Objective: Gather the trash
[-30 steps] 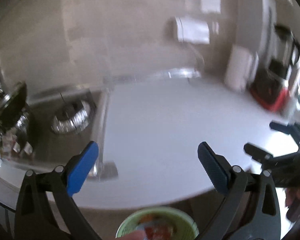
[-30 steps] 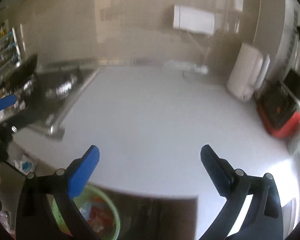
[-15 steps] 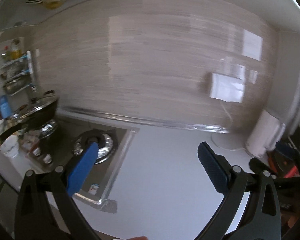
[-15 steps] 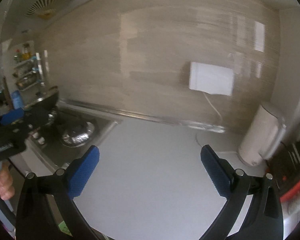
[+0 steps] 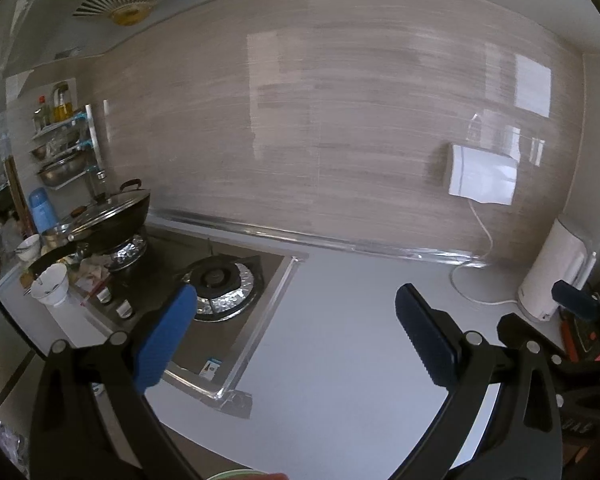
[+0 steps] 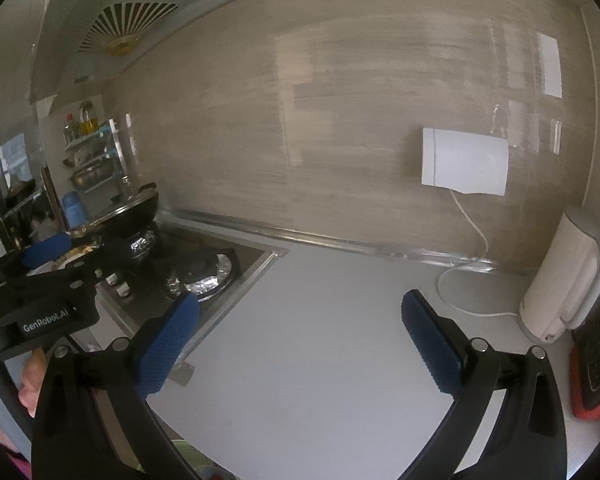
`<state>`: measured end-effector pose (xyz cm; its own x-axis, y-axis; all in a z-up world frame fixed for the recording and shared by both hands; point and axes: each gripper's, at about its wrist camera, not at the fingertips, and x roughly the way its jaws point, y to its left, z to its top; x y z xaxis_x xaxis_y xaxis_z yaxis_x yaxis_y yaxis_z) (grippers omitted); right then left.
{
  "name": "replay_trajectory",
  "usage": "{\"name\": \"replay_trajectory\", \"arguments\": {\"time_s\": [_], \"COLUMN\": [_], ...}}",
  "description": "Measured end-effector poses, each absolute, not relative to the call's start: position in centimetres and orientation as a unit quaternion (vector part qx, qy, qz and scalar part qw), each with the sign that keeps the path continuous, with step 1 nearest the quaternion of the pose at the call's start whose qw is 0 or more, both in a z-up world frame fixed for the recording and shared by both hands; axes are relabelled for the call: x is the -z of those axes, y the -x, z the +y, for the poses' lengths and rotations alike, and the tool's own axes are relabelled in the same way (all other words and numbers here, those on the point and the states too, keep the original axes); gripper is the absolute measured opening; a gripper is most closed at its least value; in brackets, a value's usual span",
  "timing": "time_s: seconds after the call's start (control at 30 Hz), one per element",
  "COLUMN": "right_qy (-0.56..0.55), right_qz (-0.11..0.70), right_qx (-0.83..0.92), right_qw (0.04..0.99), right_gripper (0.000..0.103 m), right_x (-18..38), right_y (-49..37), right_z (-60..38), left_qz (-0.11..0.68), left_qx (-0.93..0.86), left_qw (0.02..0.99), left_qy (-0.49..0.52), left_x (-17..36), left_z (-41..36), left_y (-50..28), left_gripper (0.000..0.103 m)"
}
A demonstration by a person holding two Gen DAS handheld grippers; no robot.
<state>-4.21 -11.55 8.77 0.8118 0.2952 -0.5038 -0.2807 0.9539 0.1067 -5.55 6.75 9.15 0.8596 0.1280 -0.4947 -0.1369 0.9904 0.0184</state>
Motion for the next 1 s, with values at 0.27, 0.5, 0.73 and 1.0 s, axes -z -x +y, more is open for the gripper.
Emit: {"name": "replay_trajectory", "arguments": {"time_s": [0.27,0.5,0.73,1.0], "right_qy": [-0.012,-0.008,0.000,-0.002], "right_qz": [0.263,0.259,0.258,0.257], "right_qx": [-0.127,-0.118,-0.118,-0.117], "right_qw": [0.956,0.959,0.959,0.959], "right_gripper": [0.101,0.101,0.101,0.101], "right_x": [-9.3,-9.6,-9.6,-9.7], "right_y": [5.6,6.0,6.0,6.0], "right_z": [-12.1,-12.0,-11.4,-11.3], "left_qz": [0.248,0.243,0.243,0.233], "left_qx": [-0.040,-0.040,-0.040,-0.045], "left_qw": [0.968,0.969,0.969,0.971], "left_qy": [-0.003,0.000,-0.005,-0.017], "left_x": [-9.4,-9.6,-9.7,-9.6], "left_z": [5.0,4.9,4.9,5.0], "left_y": [6.0,6.0,6.1,6.3], "left_gripper": [0.095,0.095,0.095,0.095]}}
